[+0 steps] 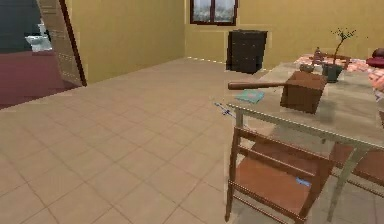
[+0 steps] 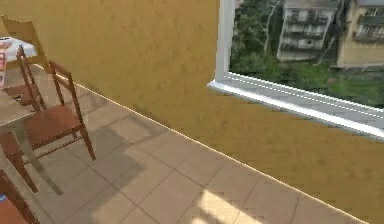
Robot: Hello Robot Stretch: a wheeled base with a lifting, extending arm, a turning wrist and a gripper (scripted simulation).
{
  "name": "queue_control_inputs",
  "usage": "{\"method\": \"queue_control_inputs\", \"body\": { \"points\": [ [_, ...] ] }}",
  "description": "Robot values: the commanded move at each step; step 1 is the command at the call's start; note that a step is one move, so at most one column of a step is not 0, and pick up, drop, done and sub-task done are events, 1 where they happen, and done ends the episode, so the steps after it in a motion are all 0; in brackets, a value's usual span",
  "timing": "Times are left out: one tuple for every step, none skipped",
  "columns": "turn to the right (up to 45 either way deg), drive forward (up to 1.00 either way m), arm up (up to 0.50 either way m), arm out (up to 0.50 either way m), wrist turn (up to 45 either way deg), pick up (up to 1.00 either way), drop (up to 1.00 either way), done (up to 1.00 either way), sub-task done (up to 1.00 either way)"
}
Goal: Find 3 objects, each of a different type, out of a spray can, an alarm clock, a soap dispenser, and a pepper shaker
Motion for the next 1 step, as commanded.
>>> {"method": "queue_control_inputs", "body": {
  "points": [
    [0.0, 0.6, 0.0, 0.0, 0.0, 0.0, 0.0, 0.0, 0.0]
  ]
}}
